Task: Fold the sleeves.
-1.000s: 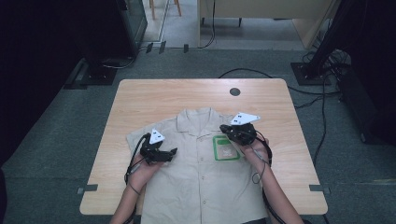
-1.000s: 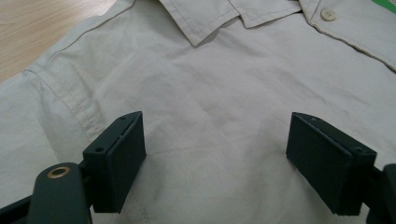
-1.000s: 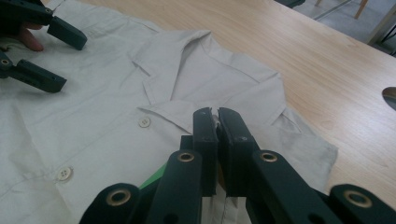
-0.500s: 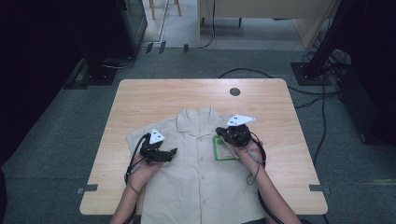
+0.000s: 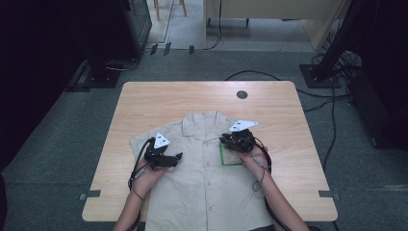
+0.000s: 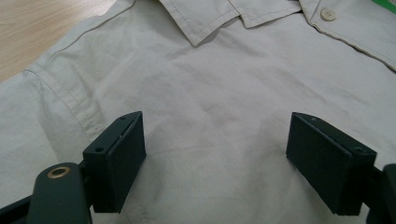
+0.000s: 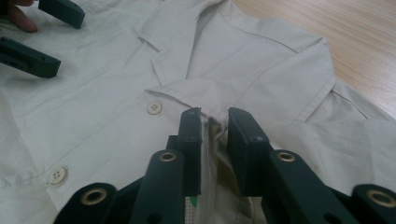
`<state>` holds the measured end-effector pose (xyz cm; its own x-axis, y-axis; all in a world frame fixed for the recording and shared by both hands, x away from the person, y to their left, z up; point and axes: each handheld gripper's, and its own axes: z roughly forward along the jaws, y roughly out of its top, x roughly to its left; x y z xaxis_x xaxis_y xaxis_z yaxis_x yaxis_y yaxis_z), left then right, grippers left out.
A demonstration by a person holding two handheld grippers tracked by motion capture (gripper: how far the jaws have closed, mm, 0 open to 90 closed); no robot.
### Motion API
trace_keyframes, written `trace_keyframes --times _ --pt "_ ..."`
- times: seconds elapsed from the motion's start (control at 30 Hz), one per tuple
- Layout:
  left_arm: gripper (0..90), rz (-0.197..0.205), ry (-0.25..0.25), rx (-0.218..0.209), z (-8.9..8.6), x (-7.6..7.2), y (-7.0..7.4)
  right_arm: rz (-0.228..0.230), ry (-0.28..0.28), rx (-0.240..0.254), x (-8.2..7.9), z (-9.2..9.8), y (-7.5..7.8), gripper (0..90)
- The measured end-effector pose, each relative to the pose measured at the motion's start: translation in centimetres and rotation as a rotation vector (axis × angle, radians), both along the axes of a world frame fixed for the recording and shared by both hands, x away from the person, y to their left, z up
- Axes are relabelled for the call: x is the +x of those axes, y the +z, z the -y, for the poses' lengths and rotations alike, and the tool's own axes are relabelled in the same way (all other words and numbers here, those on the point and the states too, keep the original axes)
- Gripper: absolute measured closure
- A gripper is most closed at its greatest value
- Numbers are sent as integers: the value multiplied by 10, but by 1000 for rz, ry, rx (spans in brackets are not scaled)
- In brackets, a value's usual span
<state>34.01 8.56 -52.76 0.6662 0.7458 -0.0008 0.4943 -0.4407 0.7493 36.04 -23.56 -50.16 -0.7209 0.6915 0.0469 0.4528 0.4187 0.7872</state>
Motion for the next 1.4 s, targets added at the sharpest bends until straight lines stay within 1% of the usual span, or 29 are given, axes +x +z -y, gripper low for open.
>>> trace_keyframes --times 0.07,0.1,0.17,0.23,0.3,0.33,0.4,0.47,0.57,0.63,0.67,0.7,0.77,0.9,1.0,1.07,1.17,1.3,1.4 --pt "198 0 0 0 0 0 0 -2 7 -1 0 -1 1 698" --pt "197 0 0 0 0 0 0 -1 8 -10 -1 -2 2 683" --pt "198 0 0 0 0 0 0 12 9 -19 -2 -2 4 657" --pt "197 0 0 0 0 0 0 10 8 -16 -2 -2 5 622" --pt "198 0 0 0 0 0 0 8 6 2 -1 1 7 571" --pt "198 0 0 0 0 0 0 5 5 5 -1 2 8 567" --pt "198 0 0 0 0 0 0 2 3 8 -1 5 8 529" --pt "197 0 0 0 0 0 0 -2 6 15 0 8 8 524" --pt "198 0 0 0 0 0 0 -3 2 18 1 12 8 485" --pt "198 0 0 0 0 0 0 -4 6 18 1 14 7 419" --pt "198 -1 0 0 0 0 0 2 10 16 1 15 6 406" --pt "198 0 0 1 0 0 0 2 19 12 1 16 5 403" --pt "198 0 0 0 0 0 0 8 14 -2 0 20 3 401" --pt "198 0 0 1 0 0 0 0 11 4 -1 25 0 388" --pt "197 0 0 0 0 0 0 -5 16 23 -1 30 0 373" --pt "198 0 0 1 0 0 0 -7 12 32 -1 32 0 347" --pt "198 0 0 0 0 0 0 5 27 36 -2 35 1 334" --pt "198 0 0 0 0 0 0 12 44 48 -4 40 3 314" --pt "198 0 0 0 0 0 0 14 48 47 -5 44 3 308"
